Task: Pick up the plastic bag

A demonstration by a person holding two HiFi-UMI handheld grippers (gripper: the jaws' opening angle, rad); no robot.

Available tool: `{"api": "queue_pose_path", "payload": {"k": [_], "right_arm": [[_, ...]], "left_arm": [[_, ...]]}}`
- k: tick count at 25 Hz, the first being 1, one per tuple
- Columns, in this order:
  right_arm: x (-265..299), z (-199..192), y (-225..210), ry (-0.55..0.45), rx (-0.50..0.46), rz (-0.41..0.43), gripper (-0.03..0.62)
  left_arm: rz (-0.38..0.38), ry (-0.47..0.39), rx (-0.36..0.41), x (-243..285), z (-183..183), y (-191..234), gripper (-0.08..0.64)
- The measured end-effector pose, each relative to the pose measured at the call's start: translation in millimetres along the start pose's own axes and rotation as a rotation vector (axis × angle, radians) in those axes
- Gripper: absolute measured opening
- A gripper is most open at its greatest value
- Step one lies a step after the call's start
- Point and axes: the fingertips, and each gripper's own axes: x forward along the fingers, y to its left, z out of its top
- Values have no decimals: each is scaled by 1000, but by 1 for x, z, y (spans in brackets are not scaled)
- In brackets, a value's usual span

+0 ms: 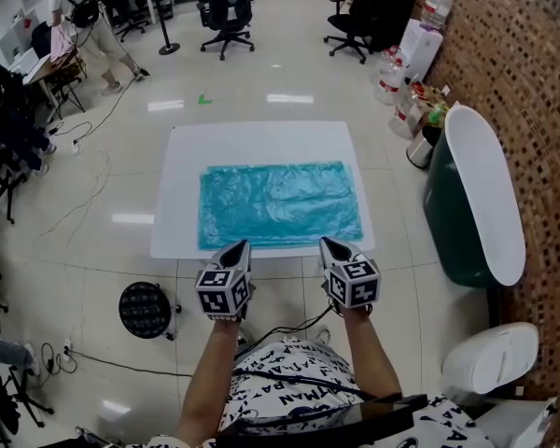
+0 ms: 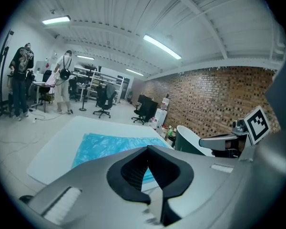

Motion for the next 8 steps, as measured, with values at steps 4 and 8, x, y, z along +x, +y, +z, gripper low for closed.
{"api": "queue_pose_path", "payload": {"k": [4,8], "right_arm": [[-2,-1,0,-1,-3,4,0],[-3,-2,5,3,-3,5,0]], "left_arm": [[1,3,4,-1,-1,-3,0],[0,1,5,-5,1,0,0]]}}
